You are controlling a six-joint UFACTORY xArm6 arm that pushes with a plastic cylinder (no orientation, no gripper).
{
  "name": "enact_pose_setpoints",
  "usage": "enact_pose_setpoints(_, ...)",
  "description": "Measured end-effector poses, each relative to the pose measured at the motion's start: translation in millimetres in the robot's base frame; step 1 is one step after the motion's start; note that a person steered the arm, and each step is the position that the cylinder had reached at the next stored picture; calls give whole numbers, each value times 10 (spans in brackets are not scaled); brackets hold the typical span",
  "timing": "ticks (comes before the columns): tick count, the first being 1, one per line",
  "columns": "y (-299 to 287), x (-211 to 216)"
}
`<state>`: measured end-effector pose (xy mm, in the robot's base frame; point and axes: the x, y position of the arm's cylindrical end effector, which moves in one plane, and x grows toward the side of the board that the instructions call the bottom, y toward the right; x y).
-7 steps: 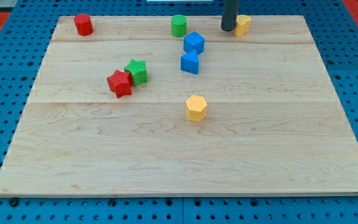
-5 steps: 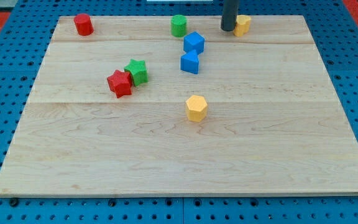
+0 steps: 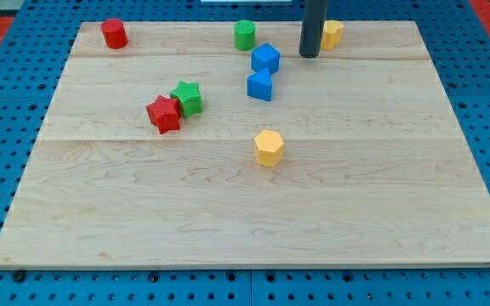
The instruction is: Move the blue triangle towards the center left of the board
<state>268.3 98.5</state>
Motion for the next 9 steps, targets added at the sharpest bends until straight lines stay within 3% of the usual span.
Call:
enact_pose_setpoints(4, -76, 10)
enact_pose_setpoints(6, -90, 581)
enact_pose_setpoints(8, -1242, 805)
enact_pose_setpoints(9, -1623, 472)
